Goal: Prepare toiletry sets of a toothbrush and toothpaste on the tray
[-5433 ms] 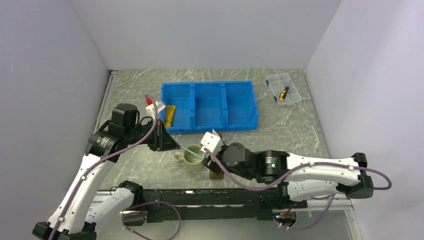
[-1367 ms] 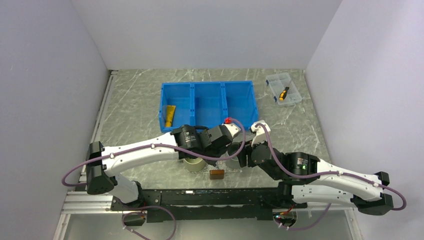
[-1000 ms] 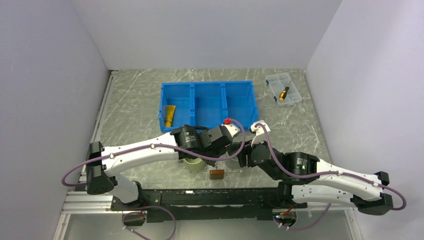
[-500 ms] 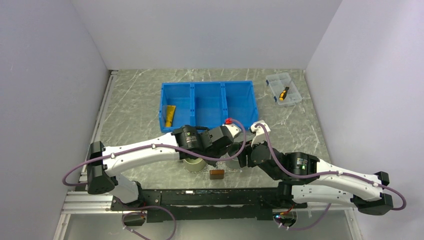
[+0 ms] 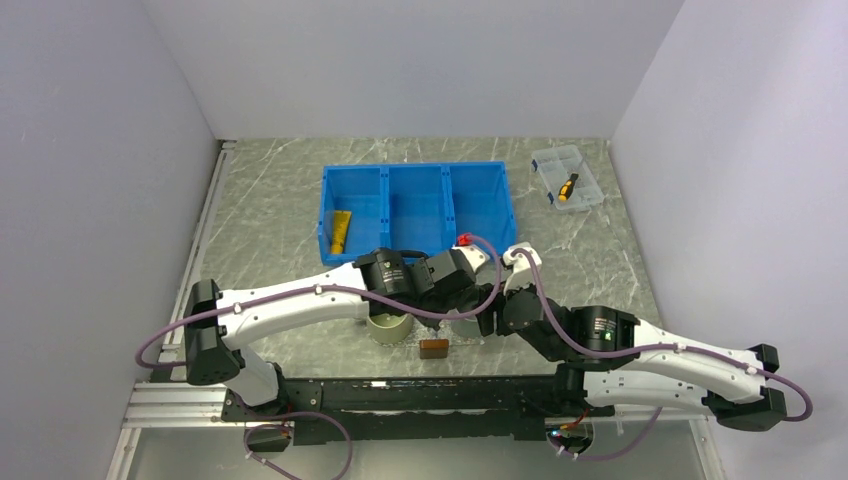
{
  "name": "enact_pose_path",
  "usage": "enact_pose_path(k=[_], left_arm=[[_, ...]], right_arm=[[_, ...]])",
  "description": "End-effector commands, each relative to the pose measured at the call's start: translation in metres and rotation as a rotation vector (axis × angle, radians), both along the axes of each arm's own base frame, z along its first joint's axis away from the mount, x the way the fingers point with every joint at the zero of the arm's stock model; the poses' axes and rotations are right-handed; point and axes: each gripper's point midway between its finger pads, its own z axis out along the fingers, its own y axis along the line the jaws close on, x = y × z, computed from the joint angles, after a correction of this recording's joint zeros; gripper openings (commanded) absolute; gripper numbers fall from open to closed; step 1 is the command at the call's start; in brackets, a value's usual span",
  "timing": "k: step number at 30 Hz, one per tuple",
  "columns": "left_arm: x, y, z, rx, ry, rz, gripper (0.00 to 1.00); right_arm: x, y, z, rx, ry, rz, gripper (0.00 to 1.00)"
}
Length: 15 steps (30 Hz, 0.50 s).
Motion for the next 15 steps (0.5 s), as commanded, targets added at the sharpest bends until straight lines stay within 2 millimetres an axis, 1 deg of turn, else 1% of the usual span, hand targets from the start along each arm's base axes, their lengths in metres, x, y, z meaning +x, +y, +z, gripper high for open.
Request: enact_pose_path(k=[1,15], left_arm=[[-0.0008,0.0038,-0.0093,0.065,-0.002,-0.012,0.14],[0.0044,-0.0023,-0.0118,0.08,-0.018,-0.018,0.16]], right_arm=[[0.0004,0.0023,0.0076,0.057,-0.004,-0.009,0.64],[-0.0006,-0.0034,0.0073,0.066,-0.003,-0.02,0.64]])
